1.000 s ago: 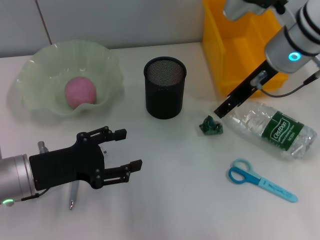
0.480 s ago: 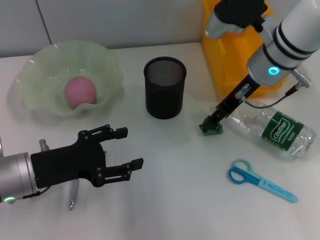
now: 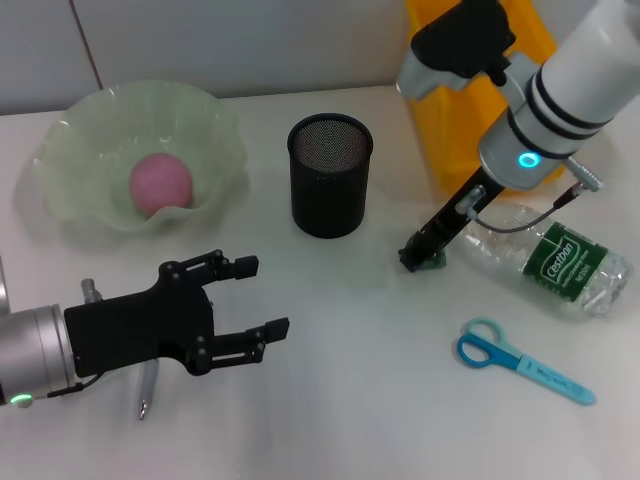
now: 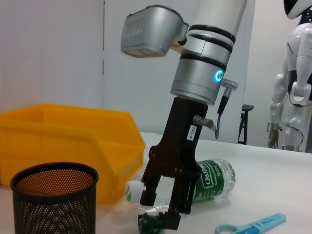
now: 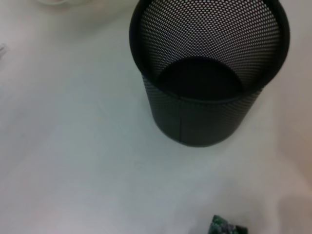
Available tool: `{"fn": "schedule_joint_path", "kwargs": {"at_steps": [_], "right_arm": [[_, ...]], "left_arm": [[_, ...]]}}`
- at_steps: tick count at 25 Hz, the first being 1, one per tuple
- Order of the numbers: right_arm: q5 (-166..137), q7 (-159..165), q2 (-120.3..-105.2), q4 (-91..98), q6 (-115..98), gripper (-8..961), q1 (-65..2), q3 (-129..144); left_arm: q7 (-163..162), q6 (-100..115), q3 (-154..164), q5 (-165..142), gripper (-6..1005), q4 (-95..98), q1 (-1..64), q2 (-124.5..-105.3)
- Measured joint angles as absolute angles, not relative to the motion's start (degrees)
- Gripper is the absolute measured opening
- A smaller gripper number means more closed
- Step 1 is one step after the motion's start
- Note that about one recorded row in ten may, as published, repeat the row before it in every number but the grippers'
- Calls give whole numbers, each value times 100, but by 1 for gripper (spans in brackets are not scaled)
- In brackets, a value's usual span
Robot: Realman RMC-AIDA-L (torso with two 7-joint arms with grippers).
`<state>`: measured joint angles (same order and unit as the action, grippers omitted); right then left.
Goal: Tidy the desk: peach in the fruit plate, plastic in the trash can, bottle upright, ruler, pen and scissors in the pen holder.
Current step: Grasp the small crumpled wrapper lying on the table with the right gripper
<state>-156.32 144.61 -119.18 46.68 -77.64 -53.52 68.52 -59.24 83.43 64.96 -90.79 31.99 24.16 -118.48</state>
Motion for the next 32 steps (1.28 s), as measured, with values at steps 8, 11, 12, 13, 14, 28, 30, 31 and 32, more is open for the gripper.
{"fn": "schedule_joint_path", "kwargs": {"at_steps": [8, 11, 12, 13, 14, 28, 30, 31, 32], "right_arm": [[-15564, 14459, -11940, 4394, -7562, 788, -5441, 7031], [-15557, 14460, -11946, 4373, -7518, 787, -5441, 7069], [-15556, 14460, -11947, 4360, -7494, 787, -5441, 7071], [-15556, 14460, -11947, 4340, -7474, 787, -5441, 7073], [-15556, 14460, -11947, 4324, -7453, 787, -5441, 7073], [-15556, 14505, -11944, 4268, -7410, 659, -5447, 7270], [-15556, 14507, -11944, 4258, -7402, 610, -5448, 7273], [-15556, 14509, -11944, 4254, -7398, 586, -5449, 7273], [-15556, 14509, -11944, 4254, -7396, 561, -5449, 7274]], "left_arm": [[-5923, 8340, 6540, -9079, 811, 3187, 2417, -11848], [-5924, 8340, 6540, -9079, 811, 3146, 2419, -11848], [-5924, 8340, 6540, -9079, 811, 3136, 2421, -11848], [-5924, 8340, 6540, -9079, 811, 3131, 2423, -11848], [-5921, 8340, 6540, -9079, 811, 3129, 2424, -11848], [-5891, 8340, 6539, -9077, 810, 3129, 2435, -11848], [-5890, 8340, 6539, -9077, 810, 3129, 2435, -11847], [-5890, 8340, 6539, -9077, 810, 3129, 2435, -11847], [-5890, 8340, 6539, -9077, 810, 3129, 2435, -11847]]}}
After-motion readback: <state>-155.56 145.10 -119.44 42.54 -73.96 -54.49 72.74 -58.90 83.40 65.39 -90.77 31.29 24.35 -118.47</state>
